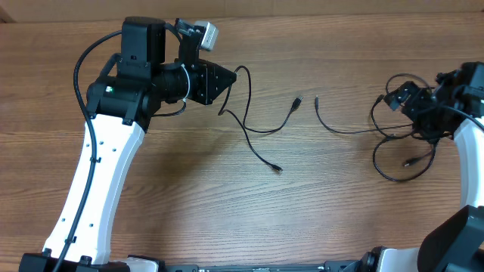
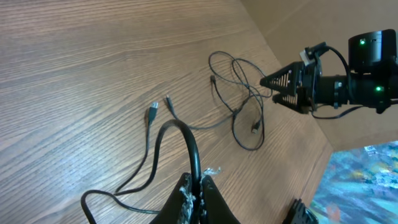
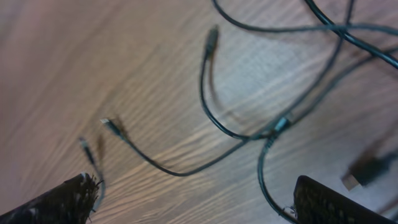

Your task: Untangle cables

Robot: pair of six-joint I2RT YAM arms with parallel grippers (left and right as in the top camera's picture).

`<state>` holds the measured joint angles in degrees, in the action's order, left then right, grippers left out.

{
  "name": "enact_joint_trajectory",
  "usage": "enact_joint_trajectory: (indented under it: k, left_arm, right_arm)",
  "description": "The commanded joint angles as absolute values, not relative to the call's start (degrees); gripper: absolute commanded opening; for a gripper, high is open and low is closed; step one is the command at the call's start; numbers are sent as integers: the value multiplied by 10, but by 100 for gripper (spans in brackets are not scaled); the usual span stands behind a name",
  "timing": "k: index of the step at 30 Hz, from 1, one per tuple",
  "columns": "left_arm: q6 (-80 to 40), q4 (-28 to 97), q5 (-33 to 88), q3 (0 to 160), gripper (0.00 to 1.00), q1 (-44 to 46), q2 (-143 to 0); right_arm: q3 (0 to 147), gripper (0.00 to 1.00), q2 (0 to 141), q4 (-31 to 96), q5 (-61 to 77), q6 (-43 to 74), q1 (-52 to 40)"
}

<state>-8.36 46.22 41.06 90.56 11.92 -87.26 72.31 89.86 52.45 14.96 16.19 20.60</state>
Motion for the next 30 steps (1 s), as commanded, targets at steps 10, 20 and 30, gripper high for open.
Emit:
enact_joint_trajectory:
  k: [10,20,30]
  left_arm:
    - [-72,470,398,912,4,121,-869]
    - [-72,478,370,912,4,121,-869]
    - [-72,478,370,912,4,121,-869]
  right_arm:
    - [651,100,898,485,57,432,191]
    - [540,100,901,298,85,433,166]
    - [512,82,907,267,22,459,98]
